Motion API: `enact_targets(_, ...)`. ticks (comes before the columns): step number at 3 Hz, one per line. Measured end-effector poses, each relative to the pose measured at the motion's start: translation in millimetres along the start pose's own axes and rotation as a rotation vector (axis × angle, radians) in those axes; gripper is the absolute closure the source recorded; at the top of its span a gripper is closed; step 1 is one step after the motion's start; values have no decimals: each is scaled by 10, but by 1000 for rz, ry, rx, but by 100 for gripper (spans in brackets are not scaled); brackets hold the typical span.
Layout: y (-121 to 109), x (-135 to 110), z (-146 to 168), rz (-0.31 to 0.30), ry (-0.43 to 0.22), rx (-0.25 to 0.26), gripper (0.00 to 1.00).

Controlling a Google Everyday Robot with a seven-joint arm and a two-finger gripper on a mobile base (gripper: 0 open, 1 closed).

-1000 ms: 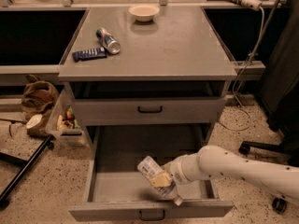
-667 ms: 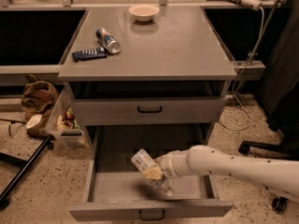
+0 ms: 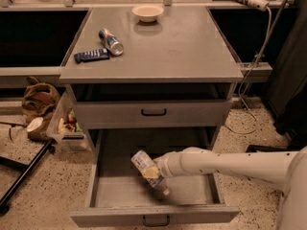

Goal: Place blue plastic bottle into middle drawer

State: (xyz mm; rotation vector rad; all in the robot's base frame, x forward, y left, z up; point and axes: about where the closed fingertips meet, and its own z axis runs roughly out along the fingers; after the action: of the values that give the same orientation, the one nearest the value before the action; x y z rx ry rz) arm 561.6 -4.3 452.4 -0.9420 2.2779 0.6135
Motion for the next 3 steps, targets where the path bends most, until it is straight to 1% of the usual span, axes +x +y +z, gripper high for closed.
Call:
enact_targets(1,-121,164,317,35,49,-27,100)
enact_targets(2,-161,297,555,78,86,-70,100)
enact_targets(3,-166,306,573,82,88,-73,80)
